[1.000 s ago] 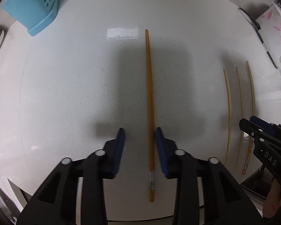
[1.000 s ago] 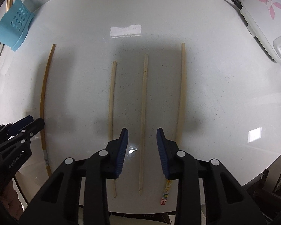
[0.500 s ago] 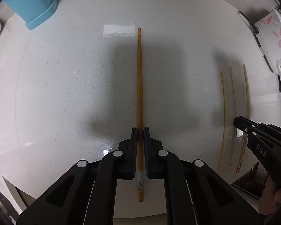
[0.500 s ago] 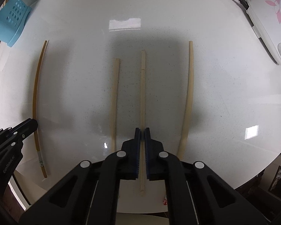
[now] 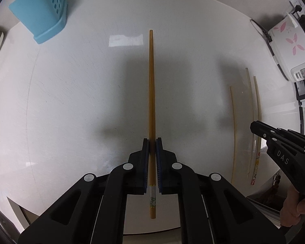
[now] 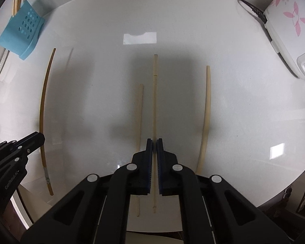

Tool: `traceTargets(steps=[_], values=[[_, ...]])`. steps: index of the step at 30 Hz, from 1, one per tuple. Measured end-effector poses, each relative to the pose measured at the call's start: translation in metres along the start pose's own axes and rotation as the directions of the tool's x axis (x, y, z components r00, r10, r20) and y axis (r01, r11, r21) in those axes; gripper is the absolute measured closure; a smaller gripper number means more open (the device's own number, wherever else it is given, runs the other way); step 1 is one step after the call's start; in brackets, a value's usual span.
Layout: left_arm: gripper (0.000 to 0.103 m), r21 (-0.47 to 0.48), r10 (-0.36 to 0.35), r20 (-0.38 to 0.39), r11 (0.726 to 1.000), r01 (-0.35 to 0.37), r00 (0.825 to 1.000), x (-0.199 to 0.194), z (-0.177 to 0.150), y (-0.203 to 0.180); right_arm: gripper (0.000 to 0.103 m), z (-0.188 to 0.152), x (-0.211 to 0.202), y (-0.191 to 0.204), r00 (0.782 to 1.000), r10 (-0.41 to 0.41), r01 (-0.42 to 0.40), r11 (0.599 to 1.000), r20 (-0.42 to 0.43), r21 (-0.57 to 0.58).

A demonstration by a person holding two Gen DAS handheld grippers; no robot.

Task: Organize utensils
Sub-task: 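Close the right tool on a plain wooden chopstick while the left tool grasps a yellow chopstick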

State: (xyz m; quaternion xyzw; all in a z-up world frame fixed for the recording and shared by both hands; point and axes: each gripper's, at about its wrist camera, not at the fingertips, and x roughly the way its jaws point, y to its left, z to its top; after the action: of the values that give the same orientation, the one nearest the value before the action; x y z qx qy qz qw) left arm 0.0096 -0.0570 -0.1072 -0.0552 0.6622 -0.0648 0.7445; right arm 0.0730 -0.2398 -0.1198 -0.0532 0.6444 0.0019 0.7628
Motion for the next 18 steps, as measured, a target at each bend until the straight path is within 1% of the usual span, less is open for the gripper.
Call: traceTargets(steps=[5, 6, 8, 9, 13, 16, 18], values=[[0.097, 0.040, -0.012, 0.058, 0.999, 0.010, 0.998, -0.019, -0.003, 0.001, 0.100, 0.002, -0.022, 0.010, 0.998, 0.017, -0.016, 1.000, 0.059, -0.017], [0.097, 0.042, -0.015, 0.066, 0.999, 0.012, 0.998, -0.019, -0.009, -0.007, 0.100, 0.003, -0.028, 0.012, 0.997, 0.023, -0.021, 1.000, 0.073, -0.019], [0.097, 0.049, -0.015, 0.093, 0.999, 0.010, 0.996, -0.030, -0.009, 0.000, 0.100, 0.003, -0.036, 0.014, 0.994, 0.036, -0.034, 0.999, 0.099, -0.022], [0.097, 0.048, -0.015, 0.103, 0.999, 0.010, 0.995, -0.030, -0.007, -0.004, 0.100, 0.005, -0.041, 0.016, 0.993, 0.042, -0.039, 0.999, 0.114, -0.025], [0.097, 0.052, -0.022, 0.140, 0.999, 0.015, 0.990, -0.047, -0.004, 0.000, 0.100, 0.010, -0.055, 0.022, 0.985, 0.054, -0.049, 0.998, 0.161, -0.036], [0.097, 0.054, -0.020, 0.163, 0.999, 0.011, 0.986, -0.054, 0.002, -0.006, 0.100, 0.013, -0.059, 0.031, 0.981, 0.067, -0.062, 0.997, 0.180, -0.037], [0.097, 0.052, -0.020, 0.178, 0.999, 0.011, 0.984, -0.060, 0.003, -0.001, 0.100, 0.015, -0.063, 0.038, 0.979, 0.072, -0.065, 0.997, 0.190, -0.042]])
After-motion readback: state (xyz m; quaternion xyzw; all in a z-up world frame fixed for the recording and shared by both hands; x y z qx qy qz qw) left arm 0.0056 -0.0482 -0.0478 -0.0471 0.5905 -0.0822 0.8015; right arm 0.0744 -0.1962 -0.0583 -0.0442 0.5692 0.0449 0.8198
